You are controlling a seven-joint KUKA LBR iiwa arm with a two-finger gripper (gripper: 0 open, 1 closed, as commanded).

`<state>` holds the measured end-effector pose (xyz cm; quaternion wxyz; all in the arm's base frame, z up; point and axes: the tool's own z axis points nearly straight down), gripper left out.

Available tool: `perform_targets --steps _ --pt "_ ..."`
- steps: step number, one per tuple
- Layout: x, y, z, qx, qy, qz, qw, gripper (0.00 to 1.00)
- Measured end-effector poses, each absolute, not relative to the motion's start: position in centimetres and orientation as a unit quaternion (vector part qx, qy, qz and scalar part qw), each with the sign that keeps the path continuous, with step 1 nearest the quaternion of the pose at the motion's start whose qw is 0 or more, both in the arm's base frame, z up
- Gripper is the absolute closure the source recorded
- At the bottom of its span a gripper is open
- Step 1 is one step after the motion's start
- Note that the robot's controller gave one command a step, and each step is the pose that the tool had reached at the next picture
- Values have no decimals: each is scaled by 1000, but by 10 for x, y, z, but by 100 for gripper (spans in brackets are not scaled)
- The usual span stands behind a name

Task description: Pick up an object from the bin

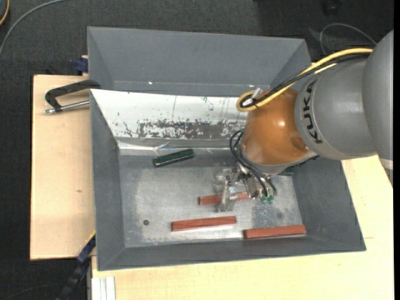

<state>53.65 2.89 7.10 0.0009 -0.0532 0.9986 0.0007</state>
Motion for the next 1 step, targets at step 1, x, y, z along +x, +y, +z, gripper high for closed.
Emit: perform_targets --steps 1 --pt "538 40 245 -76 997 0 8 100"
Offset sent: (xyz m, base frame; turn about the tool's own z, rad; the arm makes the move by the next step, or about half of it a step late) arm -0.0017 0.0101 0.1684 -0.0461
